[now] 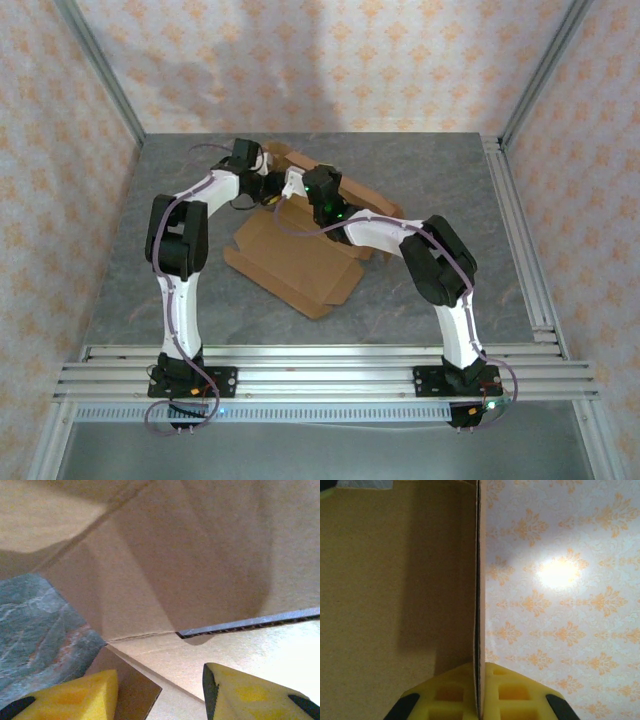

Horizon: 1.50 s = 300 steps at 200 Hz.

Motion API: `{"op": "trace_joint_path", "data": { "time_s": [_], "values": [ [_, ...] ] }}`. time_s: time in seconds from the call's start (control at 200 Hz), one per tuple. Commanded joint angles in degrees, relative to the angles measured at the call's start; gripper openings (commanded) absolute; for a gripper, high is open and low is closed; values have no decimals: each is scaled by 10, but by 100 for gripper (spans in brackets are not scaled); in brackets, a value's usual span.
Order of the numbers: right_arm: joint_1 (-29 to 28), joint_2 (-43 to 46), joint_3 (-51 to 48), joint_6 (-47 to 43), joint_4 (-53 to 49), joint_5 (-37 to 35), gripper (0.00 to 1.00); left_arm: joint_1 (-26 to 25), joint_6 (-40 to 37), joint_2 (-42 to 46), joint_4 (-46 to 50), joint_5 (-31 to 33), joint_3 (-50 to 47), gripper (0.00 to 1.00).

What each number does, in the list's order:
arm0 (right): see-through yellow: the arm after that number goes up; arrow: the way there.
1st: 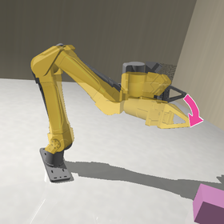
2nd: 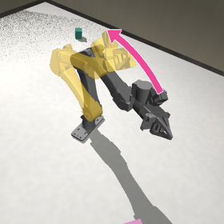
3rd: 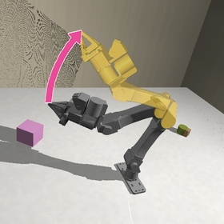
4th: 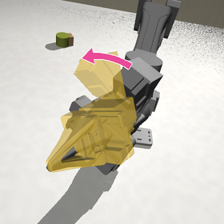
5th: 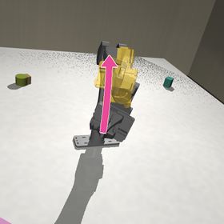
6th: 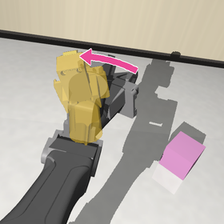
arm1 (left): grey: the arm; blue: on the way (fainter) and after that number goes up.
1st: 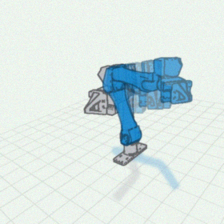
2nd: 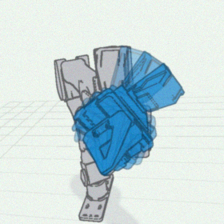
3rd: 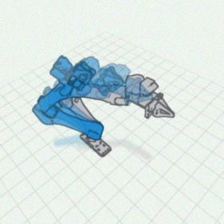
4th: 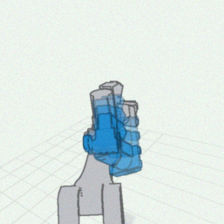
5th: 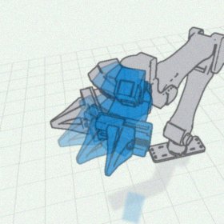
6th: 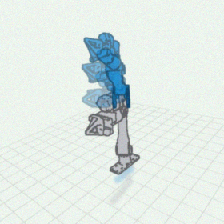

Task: Fold the paper box

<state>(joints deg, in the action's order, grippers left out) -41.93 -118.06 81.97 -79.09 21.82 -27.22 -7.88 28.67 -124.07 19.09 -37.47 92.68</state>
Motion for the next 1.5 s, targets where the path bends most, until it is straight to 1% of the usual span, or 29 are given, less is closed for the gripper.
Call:
{"op": "trace_joint_path", "data": {
  "time_s": [0.0,0.105,0.22,0.305,0.355,0.425,0.47,0.51,0.606,0.726,0.796,0.881,0.986,1.096,1.131,1.256,1.496],
  "values": [
    [3,-7,8,4,3,-14,0,-3,11,13,-8,3,-15,51],
    [3,-1,3,1,5,-15,0,2,9,57,-29,36,-52,58],
    [3,5,-4,-2,9,-16,0,19,6,116,-55,76,-105,65],
    [3,9,-7,-8,9,-18,0,35,13,170,-97,101,-157,71],
    [3,10,-11,-19,15,-20,0,45,16,198,-127,119,-190,77],
    [4,10,-18,-40,35,-22,0,57,13,224,-167,142,-225,88],
    [2,10,-22,-49,42,-22,0,63,-4,230,-184,145,-233,95],
    [3,12,-24,-55,44,-22,0,66,-25,227,-179,147,-225,100],
    [1,21,-35,-61,48,-16,0,68,-87,225,-205,165,-227,100],
    [1,34,-53,-70,51,-3,0,68,-177,214,-221,152,-211,100],
    [1,38,-65,-91,61,8,0,66,-213,199,-204,160,-187,100],
    [0,41,-76,-113,76,16,0,60,-246,182,-162,201,-147,99],
    [-3,37,-78,-133,92,18,0,59,-270,167,-148,212,-118,95],
    [-4,27,-75,-157,114,18,0,59,-291,150,-116,192,-73,91],
    [-5,25,-73,-162,117,20,0,59,-297,127,-103,186,-57,89],
    [-5,20,-68,-184,134,23,0,57,-318,102,-66,166,-11,85],
    [-4,16,-54,-187,130,28,0,54,-341,55,-23,148,57,76]
  ]
}}
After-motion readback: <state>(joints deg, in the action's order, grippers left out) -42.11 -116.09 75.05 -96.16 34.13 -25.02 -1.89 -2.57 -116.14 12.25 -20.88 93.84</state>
